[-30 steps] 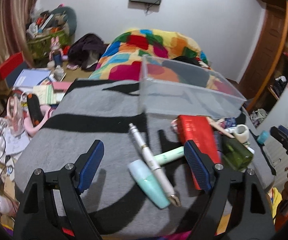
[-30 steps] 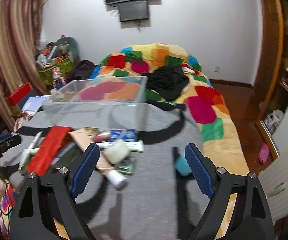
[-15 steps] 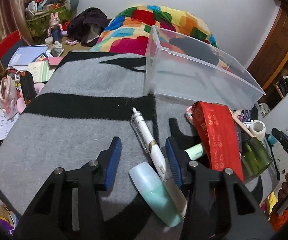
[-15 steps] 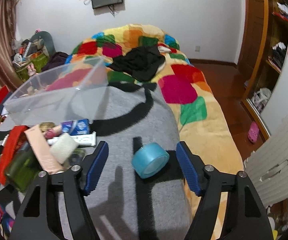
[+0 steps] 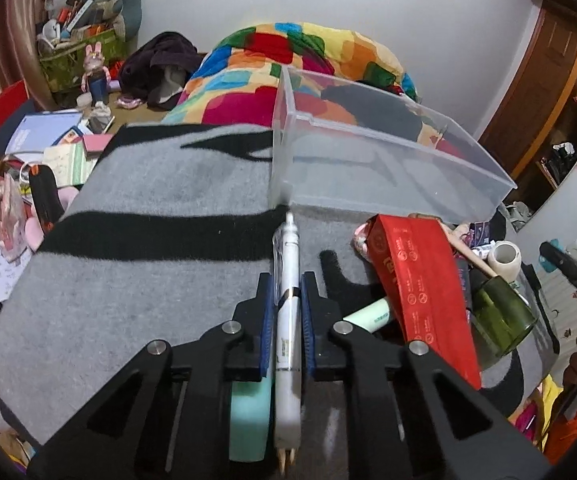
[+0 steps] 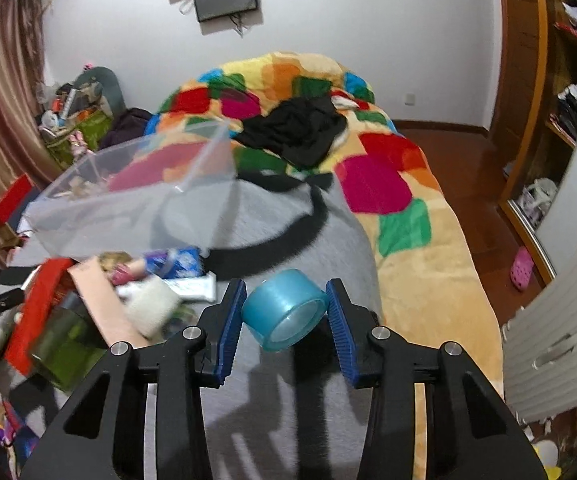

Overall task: Organize objects
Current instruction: 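Grasp the white pen with the left gripper while the right gripper carries blue tape into the box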

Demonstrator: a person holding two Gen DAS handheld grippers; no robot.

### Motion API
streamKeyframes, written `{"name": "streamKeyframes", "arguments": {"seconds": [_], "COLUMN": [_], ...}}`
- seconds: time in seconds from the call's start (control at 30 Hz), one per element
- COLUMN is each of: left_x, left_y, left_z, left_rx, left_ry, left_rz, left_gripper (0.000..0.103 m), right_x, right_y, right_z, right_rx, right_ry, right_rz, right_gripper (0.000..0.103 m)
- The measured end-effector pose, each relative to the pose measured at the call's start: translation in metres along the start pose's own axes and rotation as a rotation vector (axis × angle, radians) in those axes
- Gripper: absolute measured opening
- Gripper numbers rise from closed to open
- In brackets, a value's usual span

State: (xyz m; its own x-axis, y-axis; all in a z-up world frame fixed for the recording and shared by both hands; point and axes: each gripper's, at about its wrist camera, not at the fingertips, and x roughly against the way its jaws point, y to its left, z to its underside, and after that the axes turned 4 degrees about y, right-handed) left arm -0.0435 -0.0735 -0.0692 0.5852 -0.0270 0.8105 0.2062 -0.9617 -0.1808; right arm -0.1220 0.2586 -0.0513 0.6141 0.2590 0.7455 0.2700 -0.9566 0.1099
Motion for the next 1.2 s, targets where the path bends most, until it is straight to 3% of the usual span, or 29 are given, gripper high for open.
{"name": "streamKeyframes", "arguments": {"seconds": [0.3, 0.63, 0.9, 1.2], "left_x": [0.027, 0.040, 0.017, -0.025], "left_y": [-0.005, -0.026, -0.033, -0.040], "left_z": [-0.018, -0.061, -0.098, -0.130], "left_rx": [-0.002, -0.053, -0.056, -0.066], "left_ry": [-0.078, -0.160, -0.114, 0.010], "left_rz": [0.057, 0.094, 0.119, 0.130], "left_gripper": [0.012, 0.012, 0.010, 0.010], "right_x": [0.019, 0.014, -0.012, -0.056], "right_y": [0.034, 0.061, 0.084, 0.106], "right_z": [-0.024, -0.063, -0.092, -0.109], "right_rx": [0.064, 0.102, 0.164, 0.227], "right_ry": [-0.075, -0.114, -0.077, 0.025], "right_rz": [-0.068, -0.106, -0.121, -0.111], "right_gripper": [0.038, 0.038, 0.038, 0.038]}}
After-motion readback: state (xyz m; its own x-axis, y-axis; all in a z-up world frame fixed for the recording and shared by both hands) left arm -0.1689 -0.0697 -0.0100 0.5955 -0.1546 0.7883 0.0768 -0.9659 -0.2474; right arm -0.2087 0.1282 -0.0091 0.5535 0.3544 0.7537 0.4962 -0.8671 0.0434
